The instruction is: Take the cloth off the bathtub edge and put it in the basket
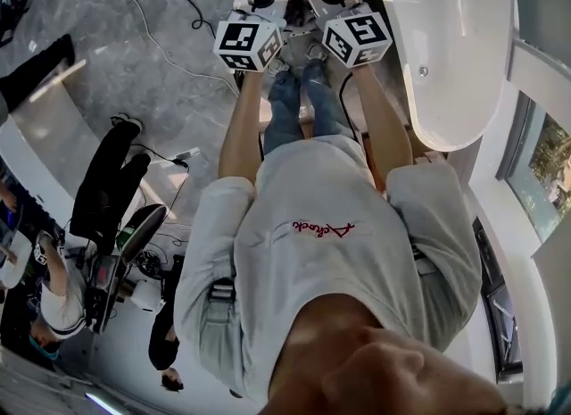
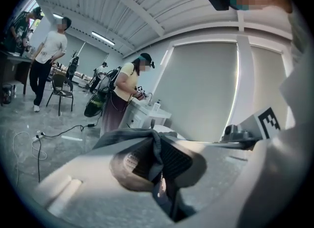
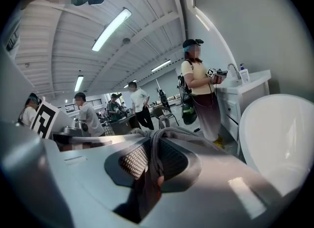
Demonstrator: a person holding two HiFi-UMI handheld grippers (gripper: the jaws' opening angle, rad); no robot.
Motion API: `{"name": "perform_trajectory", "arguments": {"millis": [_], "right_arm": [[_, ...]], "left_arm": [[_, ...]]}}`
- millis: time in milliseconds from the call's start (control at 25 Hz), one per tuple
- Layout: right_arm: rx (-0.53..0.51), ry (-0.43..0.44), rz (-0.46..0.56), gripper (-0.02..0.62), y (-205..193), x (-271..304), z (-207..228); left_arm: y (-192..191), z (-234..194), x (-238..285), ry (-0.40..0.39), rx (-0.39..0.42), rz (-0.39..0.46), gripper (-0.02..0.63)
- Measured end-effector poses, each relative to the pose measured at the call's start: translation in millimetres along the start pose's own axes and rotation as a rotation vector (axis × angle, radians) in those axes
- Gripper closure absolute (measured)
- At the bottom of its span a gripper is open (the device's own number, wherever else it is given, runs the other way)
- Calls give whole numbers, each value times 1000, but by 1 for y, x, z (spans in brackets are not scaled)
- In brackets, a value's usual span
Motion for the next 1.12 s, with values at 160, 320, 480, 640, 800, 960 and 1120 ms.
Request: {"name": "perform_trajectory", "arguments": {"millis": [160,320,480,640,800,960,1120], "right_arm": [[69,-46,-59,531,-39,8,21],[128,-72,-158,531,-85,12,37],[170,-101,-226,531,-115,12,48],[171,-114,-292,531,-140,14,54],[181,-126,-319,529,-154,12,57],[183,-132,-326,528,-160,13,63],[183,-192,-369,496,-168,15,70]], "left_arm": [[-37,-14,20,-2,-40,-69,561],[-80,-30,33,33,-109,-150,565],[-119,-45,35,64,-165,-245,565],[-145,-54,34,88,-191,-306,565],[-162,-57,37,97,-203,-341,565],[-170,-61,41,104,-209,-351,565],[-175,-63,46,101,-198,-379,494]]}}
Point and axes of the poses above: the fingertips, and each gripper's own axes: x forward along the fingers, z to its right, y out of its top, the point moved 8 cm from there along -x, backward along the fingers, and after that the axes turned 3 degrees about -x, right-handed, at the moved point
